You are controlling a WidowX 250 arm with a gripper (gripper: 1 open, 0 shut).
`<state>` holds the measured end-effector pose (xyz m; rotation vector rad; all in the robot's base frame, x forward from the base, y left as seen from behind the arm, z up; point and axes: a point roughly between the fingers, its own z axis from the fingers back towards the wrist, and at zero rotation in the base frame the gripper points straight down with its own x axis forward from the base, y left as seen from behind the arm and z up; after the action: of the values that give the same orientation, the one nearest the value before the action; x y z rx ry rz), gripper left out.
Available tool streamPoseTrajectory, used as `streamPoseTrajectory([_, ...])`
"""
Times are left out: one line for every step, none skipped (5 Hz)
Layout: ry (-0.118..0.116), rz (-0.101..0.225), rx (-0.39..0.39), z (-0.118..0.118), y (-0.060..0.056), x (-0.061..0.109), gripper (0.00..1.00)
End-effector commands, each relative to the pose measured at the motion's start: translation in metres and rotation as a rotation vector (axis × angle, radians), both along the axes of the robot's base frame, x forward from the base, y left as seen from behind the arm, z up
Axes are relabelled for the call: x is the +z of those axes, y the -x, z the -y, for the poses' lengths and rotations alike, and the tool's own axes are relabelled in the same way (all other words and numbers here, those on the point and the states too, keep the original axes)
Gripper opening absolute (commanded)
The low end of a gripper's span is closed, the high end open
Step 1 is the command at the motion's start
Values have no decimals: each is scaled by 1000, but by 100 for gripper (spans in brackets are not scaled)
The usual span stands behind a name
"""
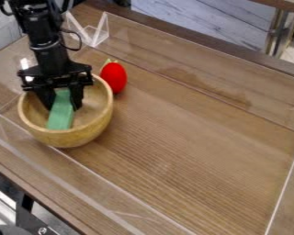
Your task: Remove the green stick from the brown bowl and put it on the table
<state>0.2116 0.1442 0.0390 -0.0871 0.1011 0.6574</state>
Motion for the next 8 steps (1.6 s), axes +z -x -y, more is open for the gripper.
streamPoseTrajectory([-28,46,71,0,-7,22,0])
streamPoseTrajectory([-26,48,68,3,-7,22,0])
streamPoseTrajectory([-24,48,65,7,-6,20,0])
streamPoseTrajectory([-22,49,68,8,-11,25,0])
streamPoseTrajectory([-19,49,71,9,-16,31,0])
streamPoseTrajectory([-15,50,29,2,-12,32,0])
streamPoseTrajectory([-11,50,-11,-6,-9,31,0])
streamPoseTrajectory([-11,49,37,-9,-9,35,0])
